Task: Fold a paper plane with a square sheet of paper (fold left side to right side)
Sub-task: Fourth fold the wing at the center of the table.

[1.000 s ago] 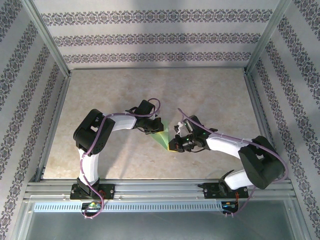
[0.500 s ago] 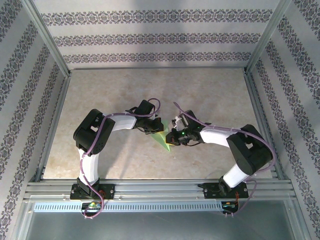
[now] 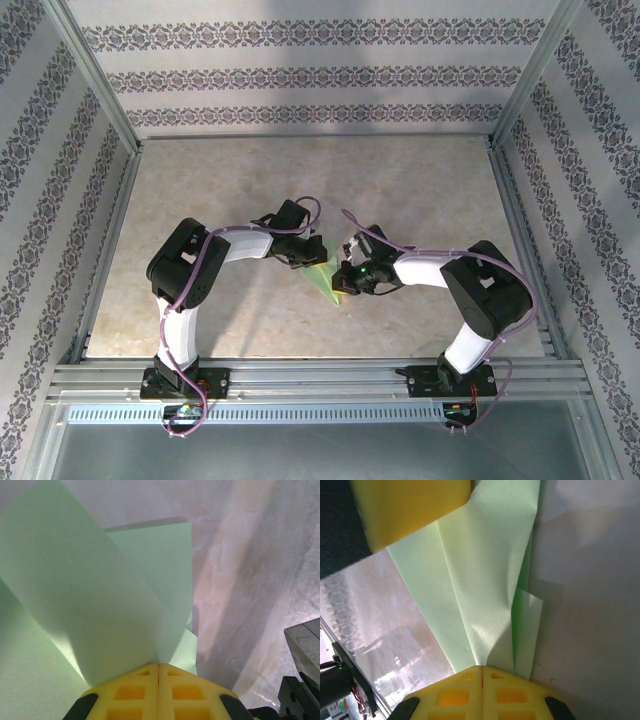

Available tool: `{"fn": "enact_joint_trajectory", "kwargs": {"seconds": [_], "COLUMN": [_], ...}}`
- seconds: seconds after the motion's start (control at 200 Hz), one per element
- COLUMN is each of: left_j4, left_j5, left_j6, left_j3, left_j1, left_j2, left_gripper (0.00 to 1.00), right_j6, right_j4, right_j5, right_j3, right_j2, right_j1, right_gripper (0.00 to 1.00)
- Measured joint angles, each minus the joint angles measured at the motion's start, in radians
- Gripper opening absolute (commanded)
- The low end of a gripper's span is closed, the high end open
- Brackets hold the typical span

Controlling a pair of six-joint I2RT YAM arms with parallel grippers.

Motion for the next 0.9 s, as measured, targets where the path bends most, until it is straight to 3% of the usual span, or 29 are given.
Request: {"fn": "enact_joint_trajectory", "kwargs": {"seconds": [0.495, 0.899], "left_j4": [0.004, 0.188], "left_j5": [-0.009, 0.000], "left_j6": [0.000, 0.015], "left_j3": [-0.010, -0.161], "left_j1": [0.000, 0.002], "left_j2": [-0.013, -0.201], "left_gripper": [0.08, 0.00], "right_j6": [-0.031, -0.071], "right_j4": [-0.038, -0.082], "right_j5": [0.027, 0.064], "right_j3": [0.022, 0.043], "right_j2": [0.012, 0.012], "right_j1": [0.011, 0.020], "right_gripper": [0.00, 0.00]}}
